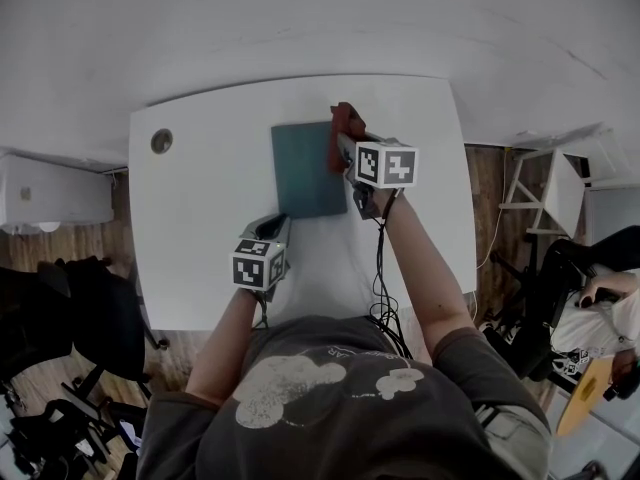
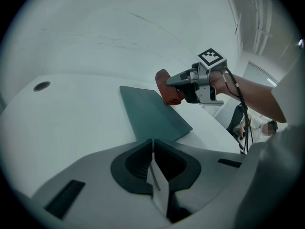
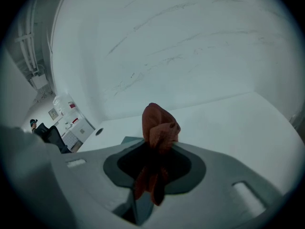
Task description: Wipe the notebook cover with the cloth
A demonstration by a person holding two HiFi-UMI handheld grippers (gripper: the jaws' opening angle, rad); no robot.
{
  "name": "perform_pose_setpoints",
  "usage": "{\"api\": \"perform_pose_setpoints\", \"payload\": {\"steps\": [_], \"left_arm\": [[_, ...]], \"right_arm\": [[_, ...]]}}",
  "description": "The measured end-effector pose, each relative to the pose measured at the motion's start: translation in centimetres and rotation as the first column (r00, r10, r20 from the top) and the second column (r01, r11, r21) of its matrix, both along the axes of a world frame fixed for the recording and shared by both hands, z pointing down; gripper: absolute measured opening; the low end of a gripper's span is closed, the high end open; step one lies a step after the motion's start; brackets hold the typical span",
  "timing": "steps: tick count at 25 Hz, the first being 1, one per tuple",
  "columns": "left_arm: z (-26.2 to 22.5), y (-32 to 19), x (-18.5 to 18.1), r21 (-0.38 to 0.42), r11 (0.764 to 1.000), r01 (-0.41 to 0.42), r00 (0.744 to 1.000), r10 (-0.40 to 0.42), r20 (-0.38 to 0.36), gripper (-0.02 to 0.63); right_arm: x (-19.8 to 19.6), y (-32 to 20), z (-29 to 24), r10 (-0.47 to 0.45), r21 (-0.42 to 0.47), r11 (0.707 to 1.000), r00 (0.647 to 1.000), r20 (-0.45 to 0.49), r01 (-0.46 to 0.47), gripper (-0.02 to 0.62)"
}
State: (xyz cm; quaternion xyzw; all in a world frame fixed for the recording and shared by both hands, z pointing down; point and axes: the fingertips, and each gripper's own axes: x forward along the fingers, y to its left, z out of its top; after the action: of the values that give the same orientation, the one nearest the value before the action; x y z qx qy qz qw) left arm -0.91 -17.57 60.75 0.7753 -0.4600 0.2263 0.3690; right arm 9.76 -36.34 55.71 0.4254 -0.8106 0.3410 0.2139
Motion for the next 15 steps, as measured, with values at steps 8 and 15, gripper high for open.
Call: {"api": "perform_pose_setpoints", "payload": {"steps": [8,15], "left_arm": [[0.0,0.0,0.0,0.003,1.000,-0.010,1.000,0.010,-0.006,0.020],[-0.1,0.1,-0.1,0.006,1.000,-0.013,1.000,0.013,-0.013,0.020]], "right_arm": [[-5.0,3.0,-1.9,-0.090,-0.018,0.996,0.991,0.102,0.093,0.104],[-8.5,5.5,-1.2,-0.133,-0.047,0.989,0.984,0.120,0.140,0.104]]}}
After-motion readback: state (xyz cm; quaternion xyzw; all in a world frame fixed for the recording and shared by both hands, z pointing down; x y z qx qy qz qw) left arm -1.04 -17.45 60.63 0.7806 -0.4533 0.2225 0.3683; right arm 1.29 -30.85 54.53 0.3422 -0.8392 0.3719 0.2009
